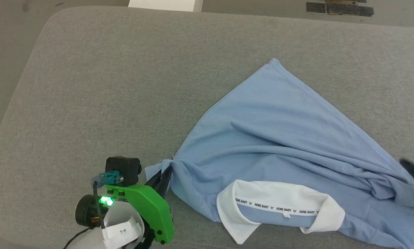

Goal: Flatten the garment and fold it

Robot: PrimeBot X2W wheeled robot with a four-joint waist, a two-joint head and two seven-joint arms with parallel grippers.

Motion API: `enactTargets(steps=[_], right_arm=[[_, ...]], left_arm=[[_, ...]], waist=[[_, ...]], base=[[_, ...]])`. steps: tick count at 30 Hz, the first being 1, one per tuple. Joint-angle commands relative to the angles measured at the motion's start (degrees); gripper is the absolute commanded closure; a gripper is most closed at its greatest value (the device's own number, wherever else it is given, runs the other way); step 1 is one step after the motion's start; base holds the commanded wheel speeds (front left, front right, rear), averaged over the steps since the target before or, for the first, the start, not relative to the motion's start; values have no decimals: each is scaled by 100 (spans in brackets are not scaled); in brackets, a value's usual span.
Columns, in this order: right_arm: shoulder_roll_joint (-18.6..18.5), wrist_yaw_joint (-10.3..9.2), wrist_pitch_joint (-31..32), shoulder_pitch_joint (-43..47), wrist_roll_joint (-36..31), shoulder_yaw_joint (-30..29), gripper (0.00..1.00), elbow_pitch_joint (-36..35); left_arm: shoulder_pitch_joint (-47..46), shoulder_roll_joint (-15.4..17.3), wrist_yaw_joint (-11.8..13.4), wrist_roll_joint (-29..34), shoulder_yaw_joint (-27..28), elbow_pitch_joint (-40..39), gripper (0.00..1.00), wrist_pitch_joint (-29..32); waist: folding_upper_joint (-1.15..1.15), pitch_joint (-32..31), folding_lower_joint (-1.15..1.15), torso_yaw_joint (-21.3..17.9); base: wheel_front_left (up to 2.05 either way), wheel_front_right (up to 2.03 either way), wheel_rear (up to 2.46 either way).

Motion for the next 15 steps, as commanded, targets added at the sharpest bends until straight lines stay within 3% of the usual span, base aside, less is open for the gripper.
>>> enactTargets(steps=[1,8,15], right_arm=[[27,-9,27,-265,49,23,0,-249],[26,-9,404,-1411,97,685,0,-917],[128,-9,785,-2954,-79,1472,0,-189]], left_arm=[[-123,-33,-22,60,-13,-5,100,0],[-371,-152,-68,199,-113,-159,100,19],[-636,-370,-156,308,-215,-249,100,-27]], waist=[[0,121,0,147],[0,551,0,583],[0,1081,0,1134]], base=[[0,0,0],[0,0,0],[0,0,0]])
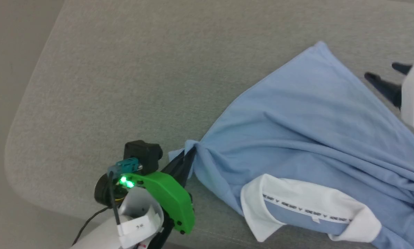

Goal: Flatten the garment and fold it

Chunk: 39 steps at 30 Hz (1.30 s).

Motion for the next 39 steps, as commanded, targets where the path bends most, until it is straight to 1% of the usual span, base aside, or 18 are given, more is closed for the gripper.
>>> enactTargets(steps=[1,7,13,17,21,28,29,30,35,39], right_arm=[[46,-8,69,-320,-67,109,0,230],[-1,-8,210,-1398,-292,646,0,1201],[-156,-8,280,-1969,-415,1118,0,1930],[-310,-8,277,-2172,-440,1414,0,2239],[-514,-8,272,-2191,-408,1787,0,2400],[-791,-8,253,-2067,-202,2317,0,2428],[-820,-8,250,-2048,-158,2374,66,2430],[-840,-8,242,-2039,-121,2414,100,2429],[-905,-8,69,-2057,33,2499,100,2471],[-884,-8,-270,-2098,123,2400,100,2592]], left_arm=[[-139,-79,-44,44,-19,-14,100,-36],[-317,-336,-139,95,-119,-10,100,-130],[-422,-527,-215,109,-184,48,100,-223],[-449,-606,-257,105,-203,104,100,-290],[-447,-666,-245,117,-208,187,100,-358],[-388,-712,-282,86,-234,279,100,-444],[-385,-711,-290,85,-238,295,100,-452],[-383,-711,-295,83,-240,307,100,-456],[-388,-682,-296,72,-230,386,100,-450],[-396,-635,-274,77,-213,423,100,-427]], waist=[[0,487,0,510],[0,833,0,959],[0,1034,0,1260],[0,1131,0,1385],[0,1187,0,1479],[0,1257,0,1552],[0,1262,0,1557],[0,1263,0,1560],[0,1176,0,1524],[0,999,0,1428]], base=[[0,0,0],[0,0,0],[0,0,0],[0,0,0],[0,0,0],[0,0,0],[0,0,0],[0,0,0],[0,0,0],[0,0,0]])
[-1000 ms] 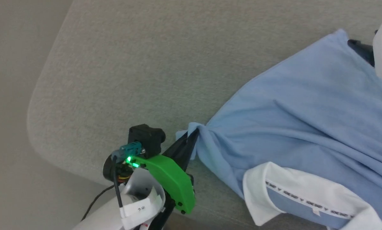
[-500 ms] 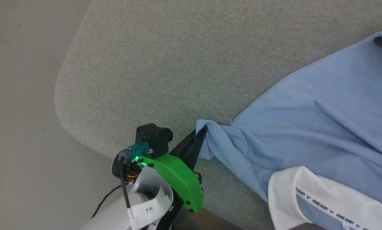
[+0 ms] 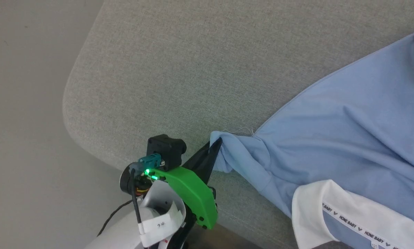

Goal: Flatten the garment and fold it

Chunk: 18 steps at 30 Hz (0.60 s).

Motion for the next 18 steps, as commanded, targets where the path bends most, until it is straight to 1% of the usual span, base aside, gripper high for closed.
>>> enactTargets(steps=[1,6,11,18], right_arm=[[-1,-10,-85,290,35,61,100,202],[67,-10,-744,248,236,-154,100,260],[69,-10,-1399,256,497,-382,100,280],[-54,-10,-2151,299,814,-586,100,-88]], left_arm=[[-56,45,9,12,23,15,100,5],[-108,185,70,39,94,10,100,82],[-235,406,189,81,271,-75,100,190],[-618,768,267,192,614,-259,100,302]], waist=[[0,-156,0,-107],[0,-505,0,-352],[0,-930,0,-687],[0,-1413,0,-1226]], base=[[0,0,0],[0,0,0],[0,0,0],[0,0,0]])
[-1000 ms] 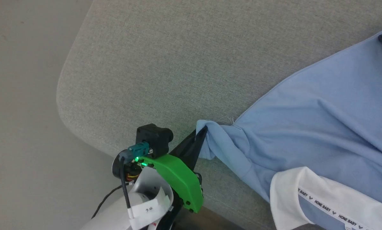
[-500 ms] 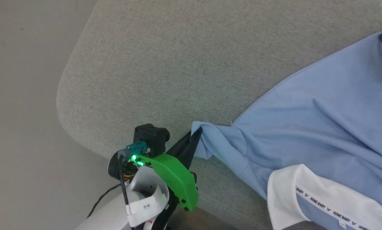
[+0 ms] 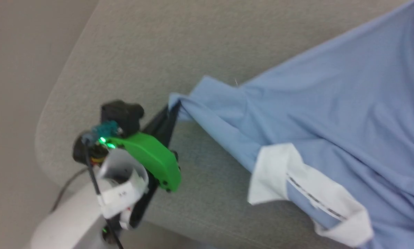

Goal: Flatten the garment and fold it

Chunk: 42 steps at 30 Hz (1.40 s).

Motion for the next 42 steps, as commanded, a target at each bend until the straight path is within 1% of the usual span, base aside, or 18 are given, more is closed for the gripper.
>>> enactTargets(steps=[1,5,8,12,15,19,28,31,35,39,42], right_arm=[[-44,-9,-150,95,86,-66,100,-94],[-154,-9,-503,122,254,-213,100,-433],[-91,-9,-713,114,486,-536,100,-577],[-107,-9,-901,67,467,-749,100,-994],[-137,-9,-939,26,453,-907,100,-1295],[-205,-9,-940,2,397,-1149,100,-1584],[-204,-9,-847,-120,190,-1705,100,-1888],[-195,-9,-788,-262,83,-1776,100,-1905],[-155,-9,-728,-668,-69,-1679,100,-1783],[-168,-9,-826,-1306,-235,-1399,100,-1443],[-107,-9,-1001,-1945,-312,-1134,100,-1055]], left_arm=[[-210,85,26,117,92,-39,100,14],[-594,280,5,270,305,-123,100,16],[-926,369,-3,373,515,-224,100,-53],[-1407,554,-27,516,833,-315,100,-123],[-1770,725,-96,603,1043,-356,100,-135],[-2211,873,-231,614,1268,-362,100,-124],[-3151,1034,-578,442,1565,-196,100,126],[-3505,1049,-741,354,1588,-45,100,285],[-4170,1007,-1098,165,1551,442,100,600],[-5075,934,-1501,200,1445,1149,100,846],[-5919,839,-1846,392,1307,1834,100,951]], waist=[[0,-488,0,-517],[0,-706,0,-834],[0,-841,0,-1067],[0,-1028,0,-1383],[0,-1148,0,-1579],[0,-1249,0,-1777],[0,-1073,0,-2037],[0,-926,0,-2107],[0,-578,0,-2233],[0,-85,0,-2338],[0,351,0,-2419]], base=[[0,0,0],[0,0,0],[0,0,0],[0,0,0],[0,0,0],[0,0,0],[0,0,0],[0,0,0],[0,0,0],[0,0,0],[0,0,0]])
